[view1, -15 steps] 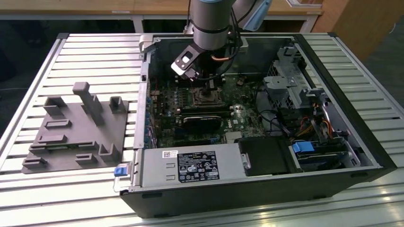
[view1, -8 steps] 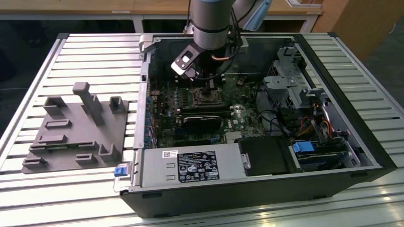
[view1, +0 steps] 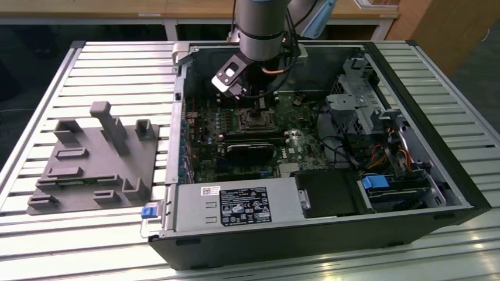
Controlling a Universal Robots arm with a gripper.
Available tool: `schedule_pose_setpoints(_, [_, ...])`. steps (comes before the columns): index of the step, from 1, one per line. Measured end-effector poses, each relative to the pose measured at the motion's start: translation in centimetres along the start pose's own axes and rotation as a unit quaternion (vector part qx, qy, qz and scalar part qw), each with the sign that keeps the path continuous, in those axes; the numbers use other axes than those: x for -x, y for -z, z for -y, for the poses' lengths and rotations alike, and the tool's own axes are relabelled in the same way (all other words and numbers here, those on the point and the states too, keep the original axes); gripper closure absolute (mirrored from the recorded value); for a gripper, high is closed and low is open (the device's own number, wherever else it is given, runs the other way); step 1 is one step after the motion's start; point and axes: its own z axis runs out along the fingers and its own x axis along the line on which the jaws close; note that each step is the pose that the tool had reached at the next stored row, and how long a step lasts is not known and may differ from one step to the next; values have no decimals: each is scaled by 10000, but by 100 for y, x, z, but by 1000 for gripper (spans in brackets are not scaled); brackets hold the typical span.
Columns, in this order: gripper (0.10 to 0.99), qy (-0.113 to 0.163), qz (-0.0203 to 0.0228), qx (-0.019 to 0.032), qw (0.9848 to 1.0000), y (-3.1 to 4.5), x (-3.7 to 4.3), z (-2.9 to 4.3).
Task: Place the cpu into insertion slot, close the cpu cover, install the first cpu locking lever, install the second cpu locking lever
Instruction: 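Install the first cpu locking lever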
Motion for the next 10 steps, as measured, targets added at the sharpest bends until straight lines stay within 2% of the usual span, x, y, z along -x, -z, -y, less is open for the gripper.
schedule_pose_setpoints(10, [980,0,1,-1,10000,27,-1,-1])
